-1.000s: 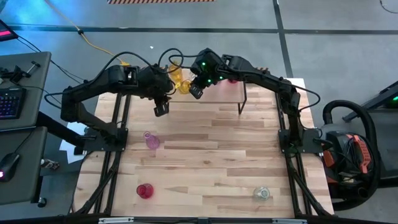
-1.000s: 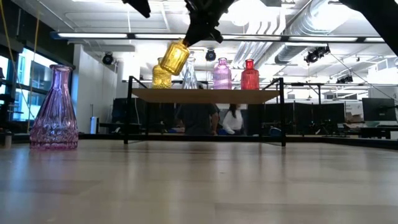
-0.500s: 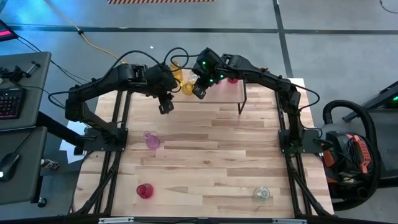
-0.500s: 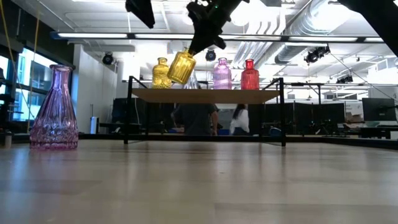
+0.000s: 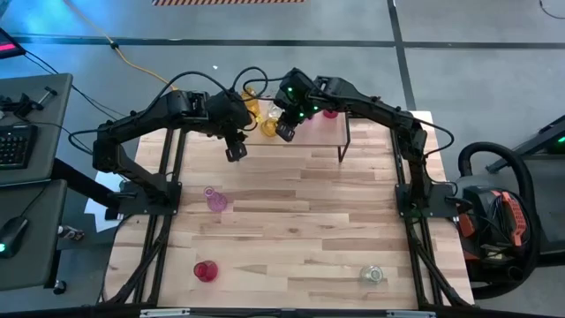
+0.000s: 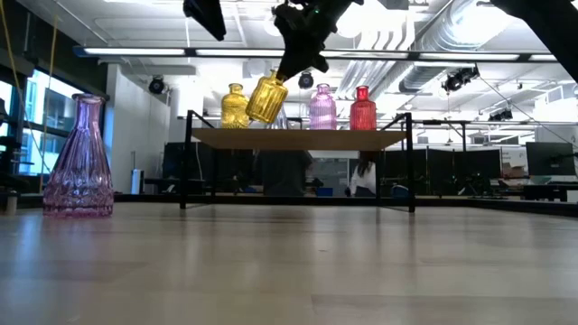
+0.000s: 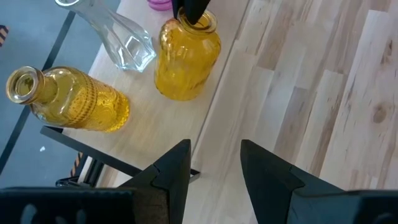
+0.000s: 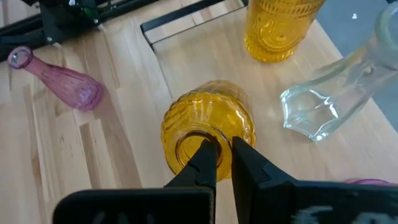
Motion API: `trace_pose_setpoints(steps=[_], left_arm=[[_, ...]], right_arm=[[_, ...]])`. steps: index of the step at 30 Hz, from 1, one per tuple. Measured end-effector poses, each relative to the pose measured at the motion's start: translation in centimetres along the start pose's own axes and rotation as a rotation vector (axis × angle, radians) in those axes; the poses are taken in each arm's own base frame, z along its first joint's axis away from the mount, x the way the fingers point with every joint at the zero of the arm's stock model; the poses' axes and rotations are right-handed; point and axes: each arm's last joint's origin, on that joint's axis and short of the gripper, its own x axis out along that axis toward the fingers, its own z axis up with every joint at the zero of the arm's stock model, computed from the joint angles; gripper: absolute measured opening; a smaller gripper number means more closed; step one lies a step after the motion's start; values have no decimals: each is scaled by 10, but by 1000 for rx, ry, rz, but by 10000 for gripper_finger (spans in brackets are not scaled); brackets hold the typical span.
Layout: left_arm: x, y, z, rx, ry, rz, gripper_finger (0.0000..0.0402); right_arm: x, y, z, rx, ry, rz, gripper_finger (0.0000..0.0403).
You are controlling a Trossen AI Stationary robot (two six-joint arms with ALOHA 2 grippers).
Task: Sort vases onto shelf
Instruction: Put the yellow vase on the shelf aligned with the other yellow vase
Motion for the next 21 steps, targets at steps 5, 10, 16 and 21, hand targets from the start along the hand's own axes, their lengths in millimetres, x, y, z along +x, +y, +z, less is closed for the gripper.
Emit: trace_pose_setpoints(steps=[5, 10, 16, 21], left_arm=[[0, 0, 1, -1, -7, 0, 131], [0, 0, 1, -1, -7, 0, 131], [0, 0, 1, -3, -6, 0, 131], [0, 0, 1, -3, -7, -2, 131]], right_arm=[[0, 0, -2, -15, 17, -6, 7], [0, -1, -2, -15, 19, -25, 10], [10, 0, -4, -22, 54, -19, 10], [11, 0, -3, -29, 44, -26, 11]])
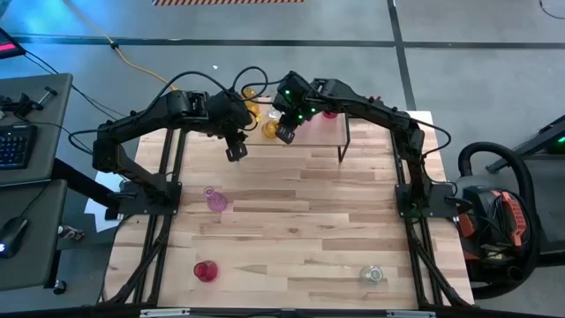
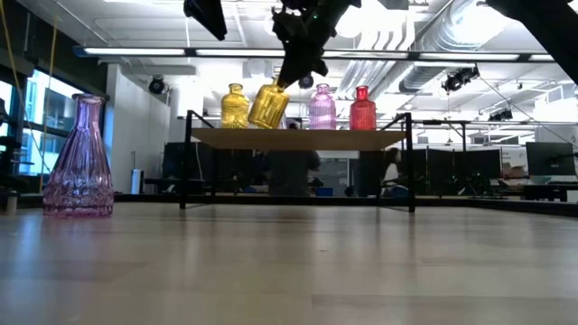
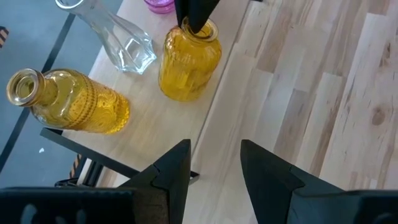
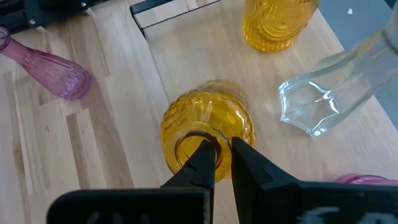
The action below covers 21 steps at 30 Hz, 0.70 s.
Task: Sort vases onto shelf
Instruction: Put the yellow vase on the shelf aligned with the other yellow vase
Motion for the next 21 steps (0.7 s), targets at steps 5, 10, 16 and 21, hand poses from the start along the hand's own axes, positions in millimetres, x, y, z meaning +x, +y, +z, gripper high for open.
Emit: trace_pose_setpoints(steps=[5, 10, 16, 21], left_arm=[[0, 0, 0, 1, 0, -2, 131], [0, 0, 0, 2, 0, -2, 131], [0, 0, 0, 3, 0, -2, 131], [0, 0, 0, 3, 0, -2, 131]], right_arm=[[0, 0, 0, 3, -3, 1, 11], [0, 0, 1, -16, -8, 1, 11], [0, 0, 4, -25, -38, 1, 13], [0, 0, 4, -44, -43, 0, 32]])
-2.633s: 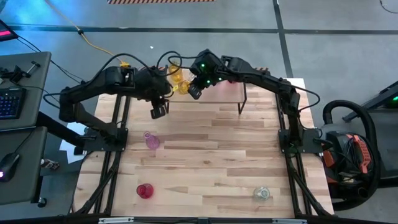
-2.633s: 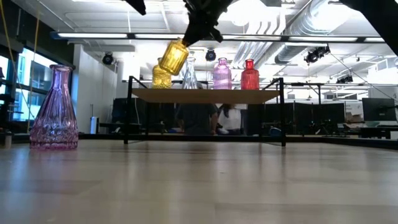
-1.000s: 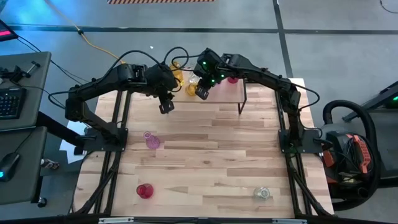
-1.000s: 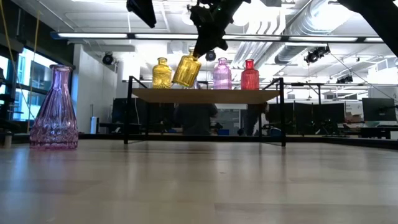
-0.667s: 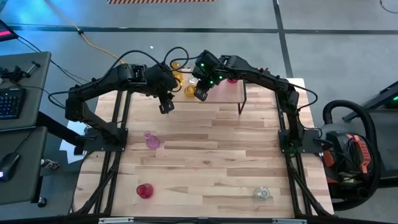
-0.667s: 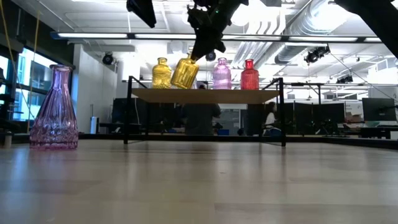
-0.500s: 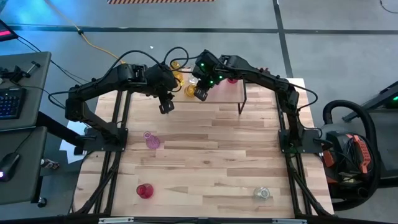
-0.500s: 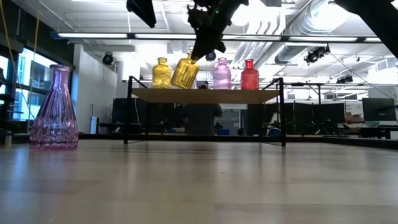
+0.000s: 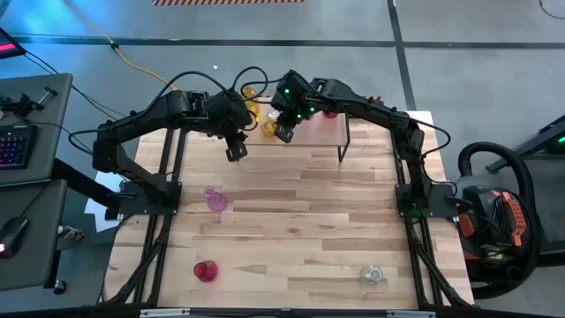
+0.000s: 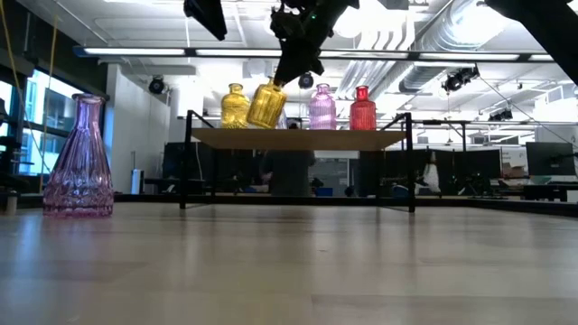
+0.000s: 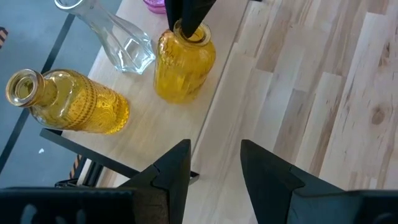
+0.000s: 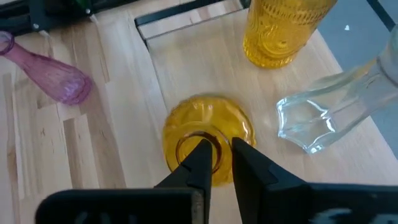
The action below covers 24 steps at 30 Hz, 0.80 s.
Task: Sort vases onto shelf
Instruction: Put the yellow vase on the shelf aligned with the other yellow vase
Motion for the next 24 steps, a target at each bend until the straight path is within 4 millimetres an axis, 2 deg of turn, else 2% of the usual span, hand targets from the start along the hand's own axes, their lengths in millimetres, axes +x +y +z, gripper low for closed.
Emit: trace_pose_setpoints(steps=[4, 18, 24], left_arm=[[0, 0, 0, 0, 0, 0, 131], [0, 0, 1, 16, -9, 0, 131], [1, 5, 16, 64, -149, 18, 131]], right_arm=[[0, -1, 1, 19, -7, -40, 44], [-1, -4, 4, 24, -45, -52, 39], [-18, -3, 5, 30, -66, -52, 39]])
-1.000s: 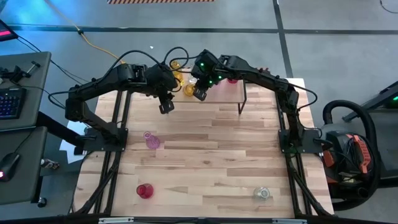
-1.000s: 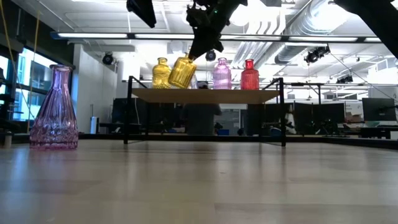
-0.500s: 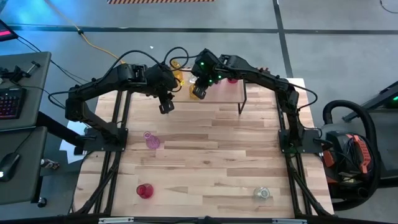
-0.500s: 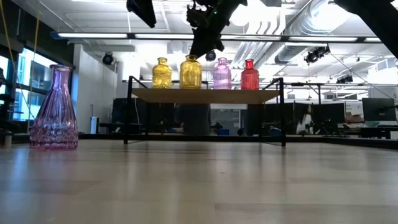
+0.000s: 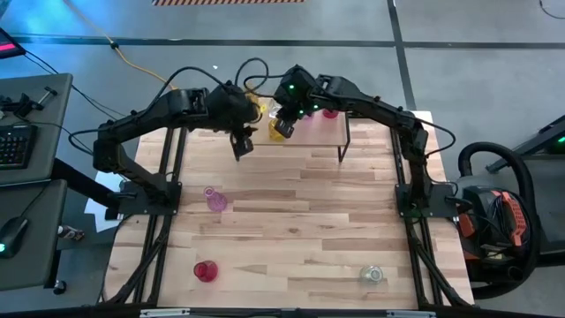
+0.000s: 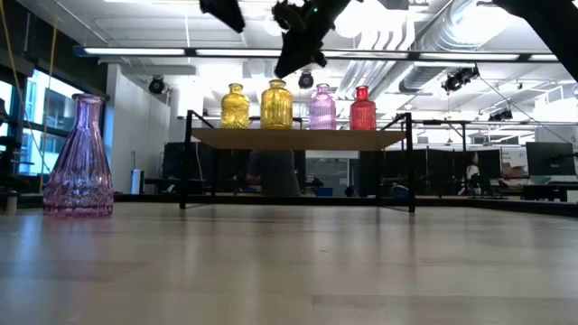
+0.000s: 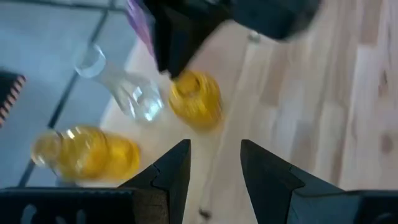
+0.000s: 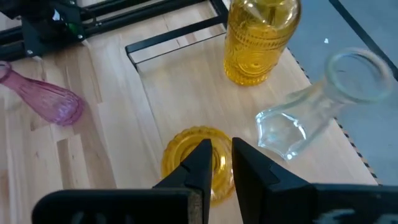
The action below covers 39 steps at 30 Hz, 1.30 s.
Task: Sort vases onto shelf
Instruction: Put the yellow vase on the shelf aligned with the other yellow vase
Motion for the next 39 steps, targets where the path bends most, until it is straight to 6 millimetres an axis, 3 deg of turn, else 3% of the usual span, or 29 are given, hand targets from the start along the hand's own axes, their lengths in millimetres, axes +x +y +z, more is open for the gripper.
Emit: trace_pose_setpoints(steps=[8, 16, 20, 29, 39], left_arm=[[11, 18, 15, 35, -128, 57, 131], [48, 24, 21, 49, -91, 4, 131], [67, 22, 21, 69, -51, -11, 131], [98, 16, 21, 124, 11, -56, 131], [98, 15, 18, 127, 42, -84, 131]], right_arm=[[-46, -2, 0, 26, -35, -86, 39], [-96, -7, -2, 58, -116, -202, 39], [-112, -8, -3, 63, -138, -232, 39], [-119, -12, -7, 70, -114, -258, 39], [-116, -17, -10, 77, -83, -269, 39]])
